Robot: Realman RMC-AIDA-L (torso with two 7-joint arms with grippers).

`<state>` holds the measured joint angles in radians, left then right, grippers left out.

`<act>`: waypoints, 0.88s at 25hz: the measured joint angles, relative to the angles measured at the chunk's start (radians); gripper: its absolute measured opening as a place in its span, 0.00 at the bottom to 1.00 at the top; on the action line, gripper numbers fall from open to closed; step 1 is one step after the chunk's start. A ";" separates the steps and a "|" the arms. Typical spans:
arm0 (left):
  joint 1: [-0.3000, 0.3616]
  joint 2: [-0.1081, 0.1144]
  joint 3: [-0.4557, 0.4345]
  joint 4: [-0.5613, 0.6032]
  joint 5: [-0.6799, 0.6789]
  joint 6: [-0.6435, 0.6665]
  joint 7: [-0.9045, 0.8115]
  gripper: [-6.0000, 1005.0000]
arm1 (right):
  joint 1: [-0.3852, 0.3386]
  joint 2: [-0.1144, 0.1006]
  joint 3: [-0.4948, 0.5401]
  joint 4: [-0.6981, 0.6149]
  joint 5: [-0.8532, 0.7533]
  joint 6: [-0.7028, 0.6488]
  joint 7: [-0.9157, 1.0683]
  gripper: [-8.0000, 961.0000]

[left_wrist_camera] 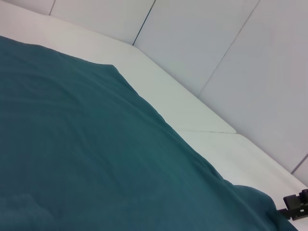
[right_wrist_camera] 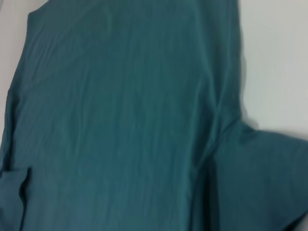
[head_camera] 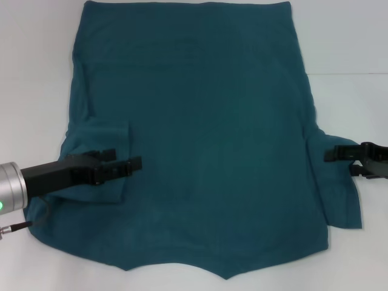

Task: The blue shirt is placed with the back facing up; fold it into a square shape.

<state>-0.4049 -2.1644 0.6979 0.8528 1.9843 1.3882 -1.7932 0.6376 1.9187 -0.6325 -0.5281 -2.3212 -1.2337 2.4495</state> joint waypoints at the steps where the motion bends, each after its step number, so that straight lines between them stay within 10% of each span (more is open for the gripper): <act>1: 0.000 0.000 0.000 0.000 0.000 0.000 0.000 0.89 | -0.002 -0.001 0.000 0.000 0.000 -0.003 0.001 0.84; 22: -0.001 0.000 0.000 -0.002 -0.001 -0.002 0.000 0.89 | -0.034 -0.028 -0.001 -0.003 -0.003 -0.018 0.003 0.83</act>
<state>-0.4058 -2.1644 0.6979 0.8507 1.9833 1.3866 -1.7932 0.6040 1.8907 -0.6335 -0.5310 -2.3241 -1.2517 2.4522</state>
